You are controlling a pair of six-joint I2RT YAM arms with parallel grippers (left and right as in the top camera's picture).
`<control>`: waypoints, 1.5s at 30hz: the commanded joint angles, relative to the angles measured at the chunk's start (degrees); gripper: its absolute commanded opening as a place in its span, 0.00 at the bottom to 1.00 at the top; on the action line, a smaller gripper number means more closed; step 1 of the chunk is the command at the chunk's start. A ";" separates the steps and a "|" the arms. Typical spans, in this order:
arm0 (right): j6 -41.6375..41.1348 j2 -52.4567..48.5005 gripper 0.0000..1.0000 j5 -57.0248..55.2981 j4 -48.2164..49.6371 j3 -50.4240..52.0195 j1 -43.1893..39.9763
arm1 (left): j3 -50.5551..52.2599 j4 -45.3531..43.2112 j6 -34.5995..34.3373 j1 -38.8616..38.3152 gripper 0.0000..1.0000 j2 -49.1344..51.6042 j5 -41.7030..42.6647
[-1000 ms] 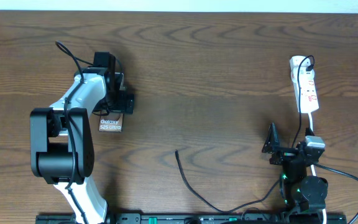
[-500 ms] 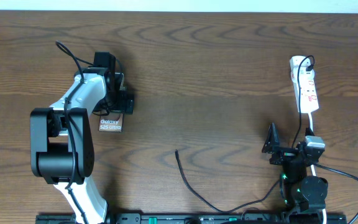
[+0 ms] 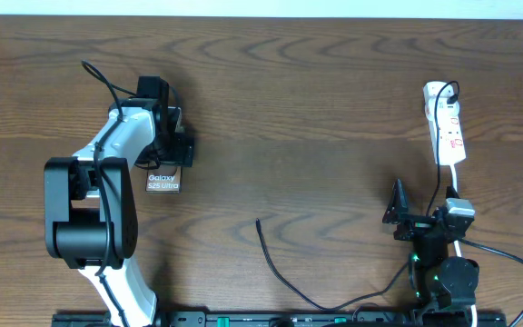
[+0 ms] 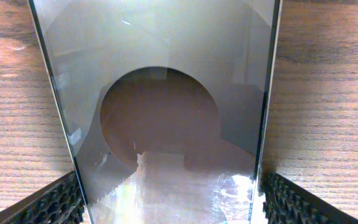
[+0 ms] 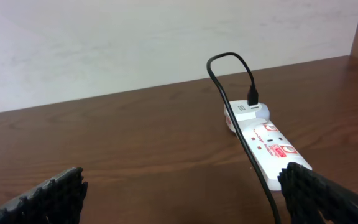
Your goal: Plug charger to phone and switch on socket
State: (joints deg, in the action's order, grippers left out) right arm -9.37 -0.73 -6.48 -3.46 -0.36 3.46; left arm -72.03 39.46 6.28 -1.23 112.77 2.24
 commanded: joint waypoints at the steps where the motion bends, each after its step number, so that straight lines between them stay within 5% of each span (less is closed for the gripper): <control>1: 0.85 0.35 0.99 -0.66 -0.20 0.04 0.28 | 0.68 0.50 0.79 0.31 0.87 2.64 -1.84; 45: 0.85 0.35 0.99 -0.66 -0.20 0.04 0.28 | 0.66 0.48 0.76 0.31 0.80 2.64 -1.84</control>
State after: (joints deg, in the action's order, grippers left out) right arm -9.37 -0.73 -6.48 -3.46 -0.36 3.46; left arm -72.03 39.59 6.28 -1.21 112.77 2.22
